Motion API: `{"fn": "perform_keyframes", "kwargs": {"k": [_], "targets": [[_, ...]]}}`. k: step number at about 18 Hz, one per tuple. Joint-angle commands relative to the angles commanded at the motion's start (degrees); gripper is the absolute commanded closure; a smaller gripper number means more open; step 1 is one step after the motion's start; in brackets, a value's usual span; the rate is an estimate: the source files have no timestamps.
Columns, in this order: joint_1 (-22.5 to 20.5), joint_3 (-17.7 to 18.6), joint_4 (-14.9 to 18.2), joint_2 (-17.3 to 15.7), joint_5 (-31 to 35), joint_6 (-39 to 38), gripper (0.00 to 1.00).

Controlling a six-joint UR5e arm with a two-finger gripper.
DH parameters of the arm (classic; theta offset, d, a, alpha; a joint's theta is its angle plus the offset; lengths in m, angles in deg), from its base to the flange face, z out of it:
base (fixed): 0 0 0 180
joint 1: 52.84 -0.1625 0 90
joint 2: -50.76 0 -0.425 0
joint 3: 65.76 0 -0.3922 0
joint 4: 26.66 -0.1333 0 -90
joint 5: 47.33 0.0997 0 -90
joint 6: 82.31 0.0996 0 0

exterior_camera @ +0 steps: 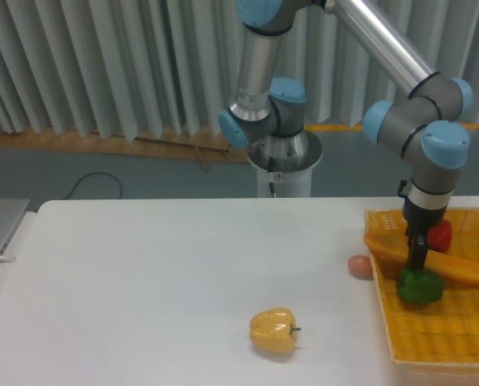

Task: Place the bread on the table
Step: 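Close the gripper around the middle of the orange bread loaf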

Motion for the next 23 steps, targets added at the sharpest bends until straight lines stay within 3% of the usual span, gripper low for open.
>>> {"fn": "perform_keyframes", "kwargs": {"k": [9, 11, 14, 23], "targets": [[0.27, -0.88, -1.24, 0.54, 0.0, -0.18, 0.0], [-0.09, -1.58, -0.45, -0.87, 0.44, -0.18, 0.0], [-0.35, -1.76, 3.68, -2.01, 0.26, -0.18, 0.0], [-0.97, 1.41, 4.04, -3.95, -4.31, -0.53, 0.0]]}}
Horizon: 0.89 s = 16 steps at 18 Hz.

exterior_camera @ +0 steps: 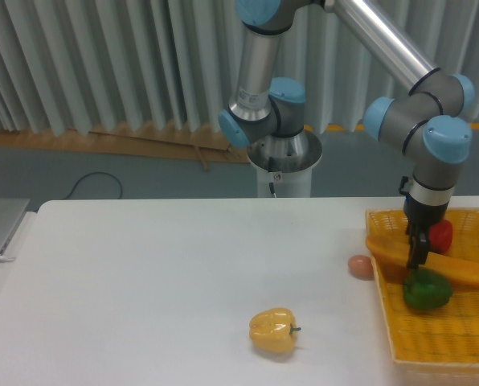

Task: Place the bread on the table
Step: 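Close the gripper around the middle of the orange bread loaf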

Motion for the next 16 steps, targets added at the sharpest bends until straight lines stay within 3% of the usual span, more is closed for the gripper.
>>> {"fn": "perform_keyframes", "kwargs": {"k": [15, 16], "targets": [[0.09, -0.17, -3.87, 3.95, 0.17, 0.09, 0.0], [0.09, -0.17, -3.78, 3.96, 0.26, -0.09, 0.06]]}}
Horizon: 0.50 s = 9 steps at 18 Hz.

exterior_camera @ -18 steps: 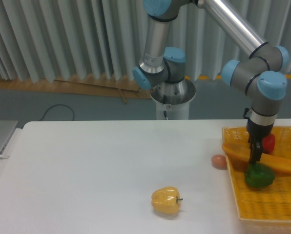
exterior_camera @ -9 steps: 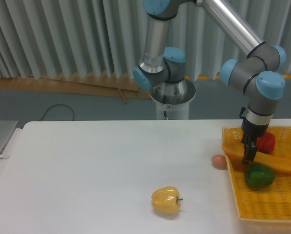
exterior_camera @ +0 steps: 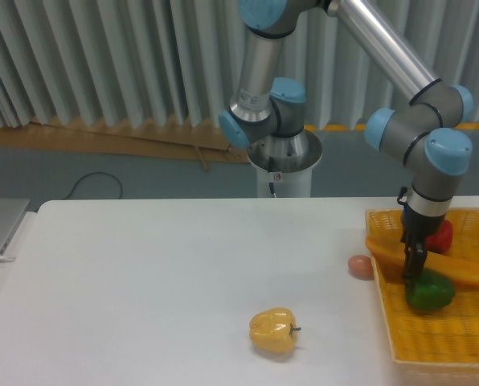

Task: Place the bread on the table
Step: 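Close the gripper around the middle of the orange bread loaf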

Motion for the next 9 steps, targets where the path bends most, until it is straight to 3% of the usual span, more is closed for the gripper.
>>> {"fn": "perform_keyframes", "kwargs": {"k": [1, 2, 9], "targets": [[0.0, -0.09, 0.09, -0.17, 0.0, -0.09, 0.3], [0.09, -0.09, 0.09, -0.35, 0.09, -0.26, 0.4], [0.17, -0.97, 0.7, -0.79, 0.62, -1.14, 0.61]]}}
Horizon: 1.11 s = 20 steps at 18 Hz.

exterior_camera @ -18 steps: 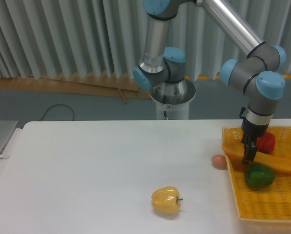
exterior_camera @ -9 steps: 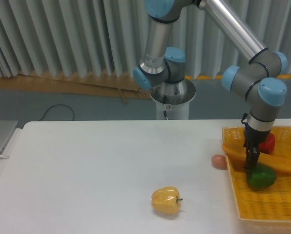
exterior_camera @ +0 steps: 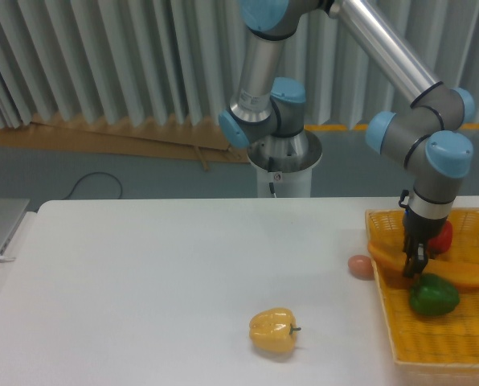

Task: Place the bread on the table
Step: 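Close the gripper around the middle of the orange bread loaf, then lift the bread loaf out of the basket and carry it over the table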

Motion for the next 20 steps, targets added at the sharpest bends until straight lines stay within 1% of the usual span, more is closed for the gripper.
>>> {"fn": "perform_keyframes", "kwargs": {"k": [2, 3, 5, 7, 10, 11, 13, 15, 19, 20], "targets": [[0.0, 0.0, 0.09, -0.18, 0.09, -0.35, 0.62], [0.09, 0.0, 0.18, -0.18, 0.35, -0.79, 0.67], [0.09, 0.09, 0.79, -0.96, 0.44, -1.05, 0.67], [0.35, -0.09, 2.63, -1.93, 0.44, -2.02, 0.67], [0.7, -0.09, 3.95, -3.07, 0.44, -3.6, 0.67], [0.88, -0.09, 4.65, -3.34, 0.44, -4.39, 0.67], [1.32, -0.17, 6.5, -5.26, 0.44, -5.8, 0.66], [1.84, -0.26, 8.52, -6.5, 0.44, -8.16, 0.66], [4.92, -0.62, 12.91, -10.27, 0.18, -16.07, 0.66], [5.44, -0.62, 13.62, -10.89, 0.18, -17.04, 0.66]]}}
